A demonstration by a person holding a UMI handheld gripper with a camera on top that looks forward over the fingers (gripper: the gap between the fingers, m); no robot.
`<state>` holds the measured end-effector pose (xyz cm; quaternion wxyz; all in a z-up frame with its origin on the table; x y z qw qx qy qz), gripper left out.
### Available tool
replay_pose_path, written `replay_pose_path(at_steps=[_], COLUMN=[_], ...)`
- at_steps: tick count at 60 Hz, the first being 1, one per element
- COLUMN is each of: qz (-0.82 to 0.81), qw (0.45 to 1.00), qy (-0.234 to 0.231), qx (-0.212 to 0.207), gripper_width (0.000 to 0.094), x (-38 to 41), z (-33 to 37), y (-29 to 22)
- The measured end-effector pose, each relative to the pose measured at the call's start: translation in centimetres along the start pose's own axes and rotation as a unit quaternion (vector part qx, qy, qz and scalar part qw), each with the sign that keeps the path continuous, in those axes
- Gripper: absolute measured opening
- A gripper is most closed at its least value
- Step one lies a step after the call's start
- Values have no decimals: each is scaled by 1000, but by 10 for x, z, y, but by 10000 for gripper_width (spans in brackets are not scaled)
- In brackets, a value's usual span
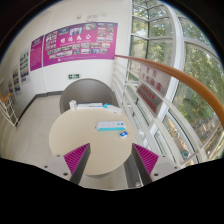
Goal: Unplug charger
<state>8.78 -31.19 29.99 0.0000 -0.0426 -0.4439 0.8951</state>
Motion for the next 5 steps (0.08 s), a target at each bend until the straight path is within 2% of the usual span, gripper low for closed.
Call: replay_pose_path(at_steps=[5], qz=[-2], qw=[1000], qy=[1], qx=[-1], gripper_width=[856], x=[4], z=[8], y=[2])
Point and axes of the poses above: the point between the fingertips, and its own axes, seen from behind it with the camera up: x to the left, y down, z backward, against the way the camera looks, the point moved 10 cm from there along z, backward, against the way the camera looks, and after that the axes turned 1 degree about -y, right-handed, at the moved point
